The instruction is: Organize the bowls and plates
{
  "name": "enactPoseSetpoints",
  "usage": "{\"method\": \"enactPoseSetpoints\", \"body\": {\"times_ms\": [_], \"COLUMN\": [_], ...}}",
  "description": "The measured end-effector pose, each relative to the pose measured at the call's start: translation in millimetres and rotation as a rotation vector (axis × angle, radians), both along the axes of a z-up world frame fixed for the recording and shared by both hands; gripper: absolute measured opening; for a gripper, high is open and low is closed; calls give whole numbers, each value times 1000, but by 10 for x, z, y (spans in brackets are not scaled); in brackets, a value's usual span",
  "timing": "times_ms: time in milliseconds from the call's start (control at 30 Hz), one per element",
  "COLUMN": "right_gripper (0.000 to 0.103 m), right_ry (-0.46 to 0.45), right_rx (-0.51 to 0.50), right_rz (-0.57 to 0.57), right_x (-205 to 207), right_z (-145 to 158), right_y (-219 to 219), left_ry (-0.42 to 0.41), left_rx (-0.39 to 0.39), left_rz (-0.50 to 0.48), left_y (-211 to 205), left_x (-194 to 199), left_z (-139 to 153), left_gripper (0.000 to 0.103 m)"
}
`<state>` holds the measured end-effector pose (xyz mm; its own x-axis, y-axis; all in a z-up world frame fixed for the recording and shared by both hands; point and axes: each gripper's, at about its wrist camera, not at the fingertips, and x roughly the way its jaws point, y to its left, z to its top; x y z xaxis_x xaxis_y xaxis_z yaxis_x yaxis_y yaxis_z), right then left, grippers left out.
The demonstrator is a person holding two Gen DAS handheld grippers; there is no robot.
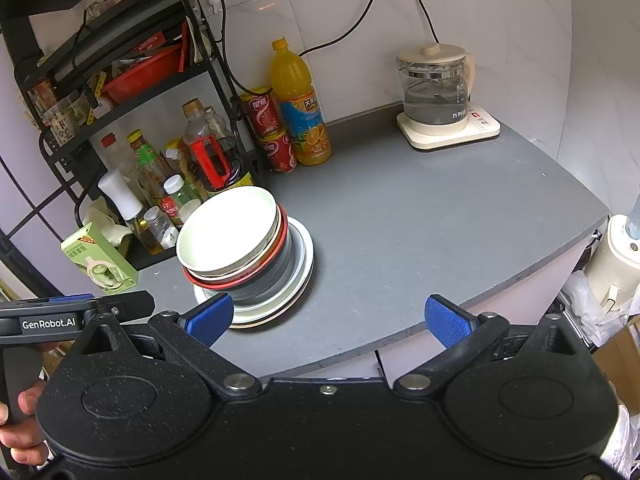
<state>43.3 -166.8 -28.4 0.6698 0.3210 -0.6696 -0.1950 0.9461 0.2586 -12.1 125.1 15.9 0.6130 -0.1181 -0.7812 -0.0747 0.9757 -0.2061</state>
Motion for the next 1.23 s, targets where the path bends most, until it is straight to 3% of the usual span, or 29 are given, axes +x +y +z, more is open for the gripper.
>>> {"method": "enactPoseSetpoints", "body": {"times_ms": [1233], "right_gripper": [103], "right_ry": [10], "right_rx": [-9], "right_rz": [-19], "right_x": [-18], "right_z": [-81], "right_y": [-19], "left_ry": [1], "left_rx": [1], "left_rz": [-26], "left_y": [-29], "left_x": [25], "left_z": [-33], "left_gripper": [102]}}
